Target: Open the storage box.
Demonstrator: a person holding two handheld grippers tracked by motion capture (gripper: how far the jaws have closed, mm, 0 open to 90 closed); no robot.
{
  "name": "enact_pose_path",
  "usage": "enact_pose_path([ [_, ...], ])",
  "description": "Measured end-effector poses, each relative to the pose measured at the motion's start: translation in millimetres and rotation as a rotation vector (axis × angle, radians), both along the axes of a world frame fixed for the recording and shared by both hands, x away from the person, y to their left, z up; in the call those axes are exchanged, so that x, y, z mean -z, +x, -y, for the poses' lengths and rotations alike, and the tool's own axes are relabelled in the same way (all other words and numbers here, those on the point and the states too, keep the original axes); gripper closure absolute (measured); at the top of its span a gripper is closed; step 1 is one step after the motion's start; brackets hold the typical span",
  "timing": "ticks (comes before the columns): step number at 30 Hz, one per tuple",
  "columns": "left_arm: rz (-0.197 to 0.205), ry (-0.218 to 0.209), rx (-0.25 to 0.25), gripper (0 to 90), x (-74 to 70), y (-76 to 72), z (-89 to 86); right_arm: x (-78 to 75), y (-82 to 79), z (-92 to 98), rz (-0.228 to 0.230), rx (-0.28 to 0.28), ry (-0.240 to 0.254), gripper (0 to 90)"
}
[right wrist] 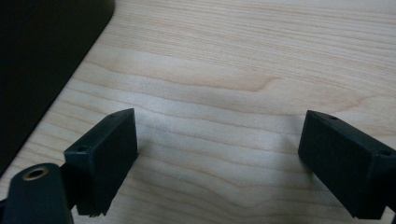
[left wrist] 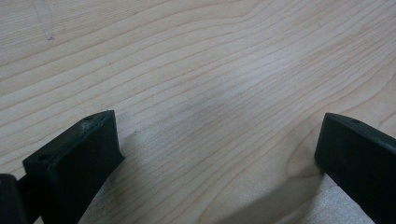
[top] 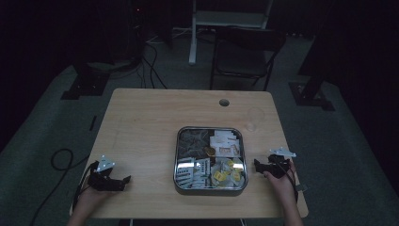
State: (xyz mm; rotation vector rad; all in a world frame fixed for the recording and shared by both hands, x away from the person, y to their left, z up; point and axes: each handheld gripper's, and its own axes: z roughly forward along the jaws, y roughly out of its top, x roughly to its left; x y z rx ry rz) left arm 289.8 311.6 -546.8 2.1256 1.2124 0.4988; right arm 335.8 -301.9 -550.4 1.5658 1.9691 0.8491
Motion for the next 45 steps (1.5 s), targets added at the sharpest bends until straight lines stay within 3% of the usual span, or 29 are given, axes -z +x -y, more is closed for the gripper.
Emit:
enact_pose_path([
  [9,-0.002,-0.003,0.000,0.7,-0.2,0.7,-0.9,0.1,-0.4,0.1,0.000,0.004,0.002,11.3],
  [11,-0.004,-0.024,0.004,0.7,-0.3,1.4,-3.2,0.1,-0.4,-0.3,0.000,-0.008,0.001,11.0],
  [14,-0.001,-0.001,0.004,0.7,0.0,0.8,-0.6,0.1,-0.5,-0.6,0.000,-0.014,0.000,11.0],
  [27,-0.005,0.005,-0.004,0.7,-0.7,0.6,0.5,-0.1,-1.0,-0.9,0.002,-0.026,0.001,13.3],
  [45,-0.017,0.012,0.079,1.5,-2.1,7.7,18.2,-0.1,0.4,-1.1,0.002,-0.028,0.002,12.7],
])
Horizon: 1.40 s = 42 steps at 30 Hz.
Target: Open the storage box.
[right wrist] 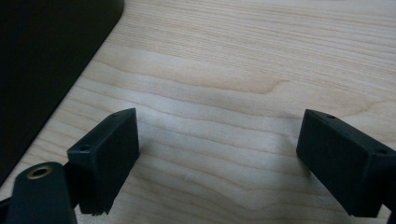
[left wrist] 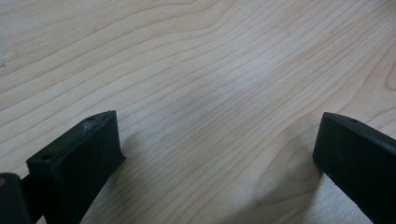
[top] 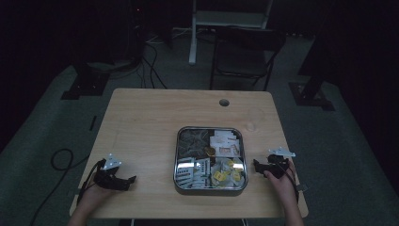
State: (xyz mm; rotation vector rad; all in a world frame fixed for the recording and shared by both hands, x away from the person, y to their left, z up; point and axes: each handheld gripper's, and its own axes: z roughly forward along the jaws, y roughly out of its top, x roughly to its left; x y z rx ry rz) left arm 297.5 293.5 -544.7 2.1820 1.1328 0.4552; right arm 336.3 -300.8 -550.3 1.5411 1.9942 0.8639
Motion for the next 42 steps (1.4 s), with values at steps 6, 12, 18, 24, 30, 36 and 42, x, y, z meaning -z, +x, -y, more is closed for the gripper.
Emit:
enact_pose_path([
  [6,0.004,0.005,0.037,1.5,-1.3,5.7,10.6,0.0,0.0,0.0,0.000,0.000,0.000,12.7],
  [12,0.016,0.013,0.068,1.5,-5.7,9.9,22.0,0.0,0.0,0.0,0.000,0.000,0.000,12.7],
  [18,0.028,0.001,0.111,1.5,-12.2,14.6,35.7,0.0,0.0,0.0,0.000,0.000,0.000,12.6],
  [24,0.056,-0.012,0.142,1.5,-21.0,17.2,44.9,0.0,0.0,0.0,0.000,0.000,-0.001,12.6],
  [30,0.077,-0.018,0.178,1.5,-31.7,19.7,55.5,0.0,0.0,0.0,0.000,0.000,-0.001,12.6],
  [36,0.090,-0.032,0.200,1.5,-36.9,21.9,63.2,0.0,0.0,0.0,0.000,0.000,-0.001,12.6],
  [42,0.092,-0.051,0.231,1.5,-43.4,24.5,71.6,0.0,0.0,0.0,0.000,0.000,-0.001,12.6],
])
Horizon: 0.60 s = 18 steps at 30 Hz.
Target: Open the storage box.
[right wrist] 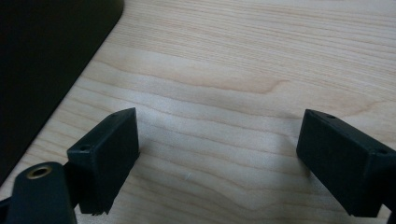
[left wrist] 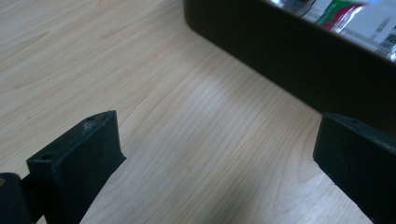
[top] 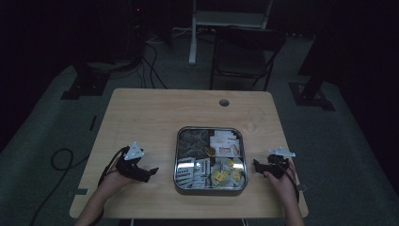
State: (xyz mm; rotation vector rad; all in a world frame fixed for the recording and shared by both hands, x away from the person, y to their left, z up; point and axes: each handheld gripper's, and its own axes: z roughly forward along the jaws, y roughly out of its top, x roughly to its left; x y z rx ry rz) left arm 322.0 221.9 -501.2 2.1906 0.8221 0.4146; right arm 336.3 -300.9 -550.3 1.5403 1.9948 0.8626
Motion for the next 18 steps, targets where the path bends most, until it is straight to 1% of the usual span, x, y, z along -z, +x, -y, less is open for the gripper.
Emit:
enact_pose_path([
  [2,0.005,0.001,0.010,1.5,-1.4,0.3,2.6,0.0,0.0,0.0,0.000,0.000,0.000,12.6],
  [6,0.007,-0.015,0.030,1.6,-5.7,2.4,9.0,0.0,0.0,0.0,0.000,0.000,0.000,12.6],
  [8,0.016,-0.018,0.040,1.6,-9.2,3.5,11.7,0.0,0.0,0.0,0.000,0.000,0.000,12.6],
  [11,0.021,-0.033,0.054,1.6,-14.8,5.6,15.7,0.0,0.0,0.0,0.000,0.000,0.000,12.6],
  [18,0.031,-0.027,0.087,1.6,-21.7,10.2,27.4,0.0,0.0,0.0,0.000,0.000,0.000,12.6],
])
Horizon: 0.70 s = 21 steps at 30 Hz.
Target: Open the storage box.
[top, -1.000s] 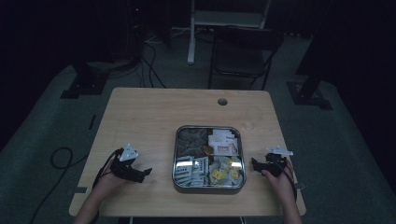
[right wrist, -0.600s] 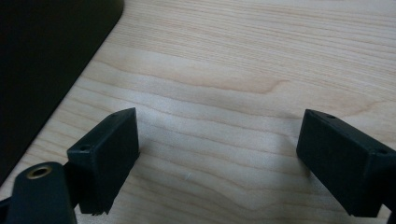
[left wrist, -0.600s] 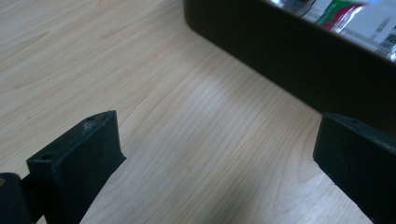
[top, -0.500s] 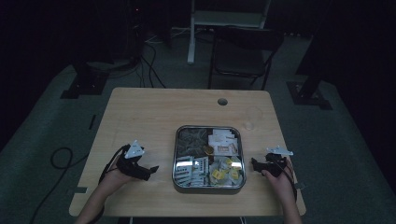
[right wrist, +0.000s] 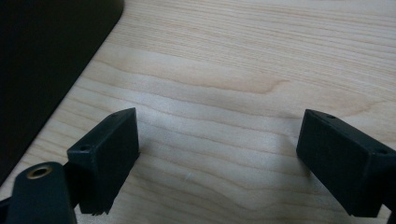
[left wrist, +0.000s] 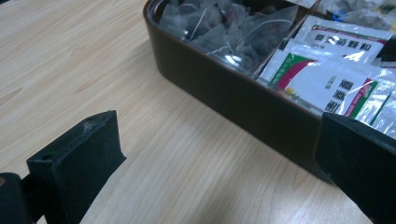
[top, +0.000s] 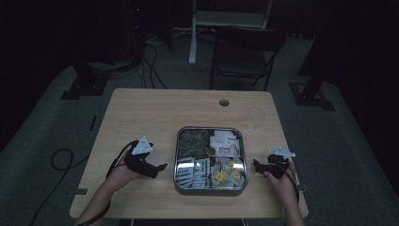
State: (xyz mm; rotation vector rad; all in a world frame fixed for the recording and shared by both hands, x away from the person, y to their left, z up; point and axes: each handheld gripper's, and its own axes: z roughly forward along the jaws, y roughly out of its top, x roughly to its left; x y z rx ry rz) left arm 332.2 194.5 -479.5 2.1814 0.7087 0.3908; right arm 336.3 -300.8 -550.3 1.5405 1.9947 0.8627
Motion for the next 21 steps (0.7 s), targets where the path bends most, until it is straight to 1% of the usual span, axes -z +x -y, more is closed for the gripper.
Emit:
enact_pose_path([
  [10,-0.007,-0.026,0.047,1.6,-5.5,5.1,16.6,0.0,0.0,0.0,0.000,0.000,0.000,12.6],
  [15,-0.002,-0.023,0.073,1.6,-8.5,6.9,26.8,0.0,0.0,0.0,0.000,0.000,0.000,12.6],
  [21,0.000,-0.032,0.100,1.6,-11.6,10.0,36.9,0.0,0.0,0.0,0.000,0.000,0.000,12.6],
])
